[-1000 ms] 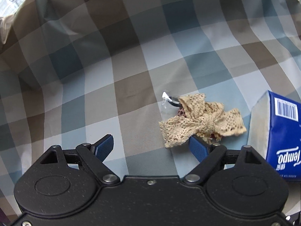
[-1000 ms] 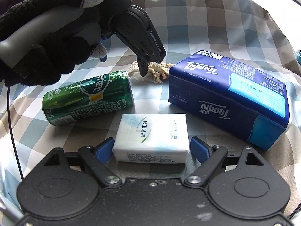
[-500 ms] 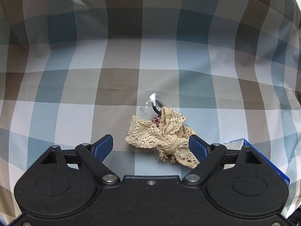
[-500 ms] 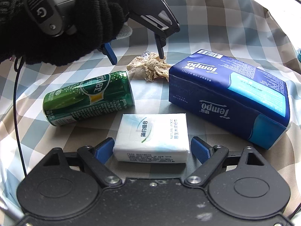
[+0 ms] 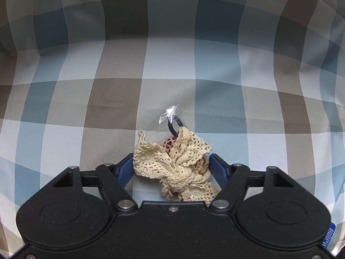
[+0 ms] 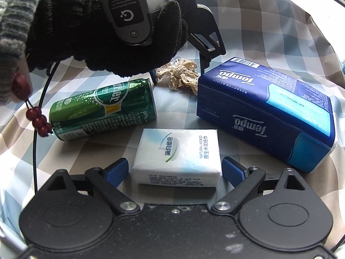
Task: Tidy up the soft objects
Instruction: 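Close the left tool on the lace bow while the right tool grips the white tissue pack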
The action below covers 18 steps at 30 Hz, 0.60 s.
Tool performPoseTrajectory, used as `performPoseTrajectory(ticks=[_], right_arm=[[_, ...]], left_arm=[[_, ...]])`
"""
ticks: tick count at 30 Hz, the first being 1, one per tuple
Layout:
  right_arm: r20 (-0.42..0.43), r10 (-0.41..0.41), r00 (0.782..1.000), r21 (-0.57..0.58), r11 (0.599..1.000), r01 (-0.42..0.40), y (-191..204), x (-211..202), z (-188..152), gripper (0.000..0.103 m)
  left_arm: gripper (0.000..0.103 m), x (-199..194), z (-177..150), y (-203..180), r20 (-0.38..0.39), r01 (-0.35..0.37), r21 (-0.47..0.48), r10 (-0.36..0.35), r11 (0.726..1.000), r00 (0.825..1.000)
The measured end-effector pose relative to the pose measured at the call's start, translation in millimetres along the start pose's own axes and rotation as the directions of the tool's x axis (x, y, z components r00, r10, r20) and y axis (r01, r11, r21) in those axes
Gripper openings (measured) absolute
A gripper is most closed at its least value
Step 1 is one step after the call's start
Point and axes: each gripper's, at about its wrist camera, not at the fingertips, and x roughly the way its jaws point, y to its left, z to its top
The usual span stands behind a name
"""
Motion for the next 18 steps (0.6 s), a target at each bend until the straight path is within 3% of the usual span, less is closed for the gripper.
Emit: performPoseTrajectory(ticks=[5, 13, 18], right_arm=[[0.001, -0.006, 1.000, -0.013, 1.000, 0.007, 3, 1, -1, 0.095], [0.007, -0.014, 1.000, -0.030, 0.999, 0.014, 7, 2, -3, 0.098], [0.018, -0.008, 1.000, -0.014, 1.000, 0.008, 5, 1, -4, 0.100]], left_arm=[[0.051, -14, -7, 4, 0.027, 0.037, -0.007, -0.037, 0.999, 0.999], [0.051, -67, -28, 2, 0.149, 0.041, 0.061, -0.049, 0.997, 0.988], [0.051, -107, -51, 10, 0.232, 0.048, 0.070, -0.063, 0.996, 0.971]])
